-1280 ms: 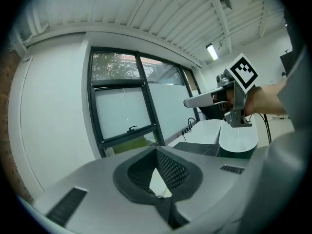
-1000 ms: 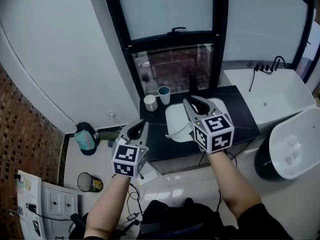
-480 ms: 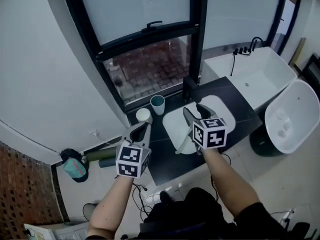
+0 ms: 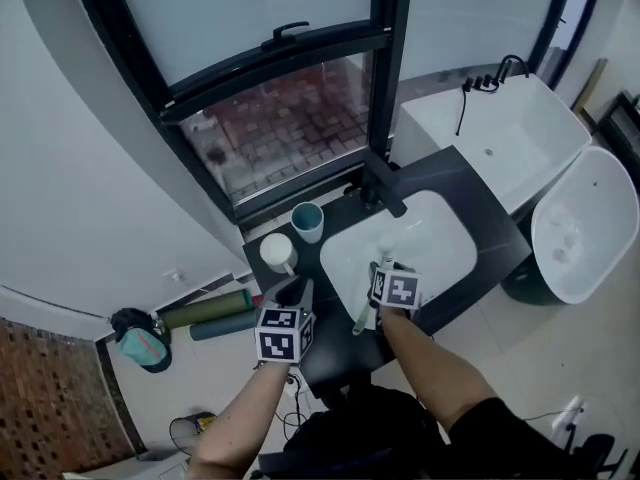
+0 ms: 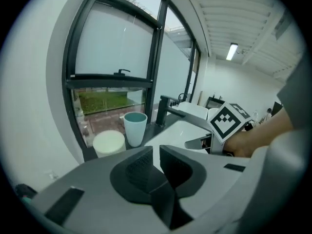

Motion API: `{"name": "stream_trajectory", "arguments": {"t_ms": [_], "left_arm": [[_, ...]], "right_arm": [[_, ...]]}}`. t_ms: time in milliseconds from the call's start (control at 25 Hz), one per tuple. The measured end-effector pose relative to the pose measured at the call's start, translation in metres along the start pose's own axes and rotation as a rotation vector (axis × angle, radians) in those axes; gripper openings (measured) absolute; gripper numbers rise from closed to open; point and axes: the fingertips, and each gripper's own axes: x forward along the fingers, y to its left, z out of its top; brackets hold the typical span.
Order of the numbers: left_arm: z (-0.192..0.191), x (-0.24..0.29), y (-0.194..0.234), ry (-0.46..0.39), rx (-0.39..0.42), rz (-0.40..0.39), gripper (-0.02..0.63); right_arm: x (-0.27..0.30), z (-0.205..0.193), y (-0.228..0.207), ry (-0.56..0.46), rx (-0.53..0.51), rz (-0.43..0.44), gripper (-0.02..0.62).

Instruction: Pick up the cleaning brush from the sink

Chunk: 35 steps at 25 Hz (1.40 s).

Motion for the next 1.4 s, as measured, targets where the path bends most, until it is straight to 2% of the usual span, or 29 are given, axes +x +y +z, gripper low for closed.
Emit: {"name": "stream_trajectory", "arguments": {"t_ms": [200,360,480,560,600,680,920,1080,1200,1400], "left_arm": [[-0.036,0.05,0.021,0.147,-0.068,0.038,0.054],[-0.043,0.059,0.031,0.159,-0.121,0.068,0.054],[-0.043,0.063,0.032,0.16,-0.116,0.076,0.054],[-0.041,0.062,0.032,0.159,-0.111,0.086,0.054],[-0.041,0.062,0.032,0.155,-0.114,0.09,0.054],[-0.041,0.059,0.029,0.146,-0.122,0.093,0.054],[-0.051,0.041,0.026,0.135,-0.145,0.1,0.054],[-0.046,0.013,0.005,0.098,-0.144,0.057,0.052],[-0.042,-0.017,-0.019,0.053,-0.123,0.028,0.052],[-0.046,-0.055,-0.051,-0.026,-0.136,-0.021,0.051]], "right_arm": [[0.069,-0.044,-0.012,0.198,0.121,-0.05,0.238],[0.093,-0.062,-0.02,0.31,0.085,-0.098,0.238],[0.108,-0.062,-0.026,0.335,0.061,-0.128,0.238],[0.116,-0.073,-0.025,0.374,0.085,-0.122,0.238],[0.12,-0.079,-0.024,0.392,0.098,-0.113,0.165],[0.122,-0.085,-0.025,0.413,0.112,-0.112,0.098],[0.107,-0.09,-0.029,0.396,0.217,-0.113,0.058],[0.07,-0.095,-0.034,0.398,0.273,-0.098,0.055],[0.026,-0.087,-0.029,0.338,0.31,-0.036,0.055],[-0.057,-0.087,-0.036,0.216,0.359,0.067,0.055]]}}
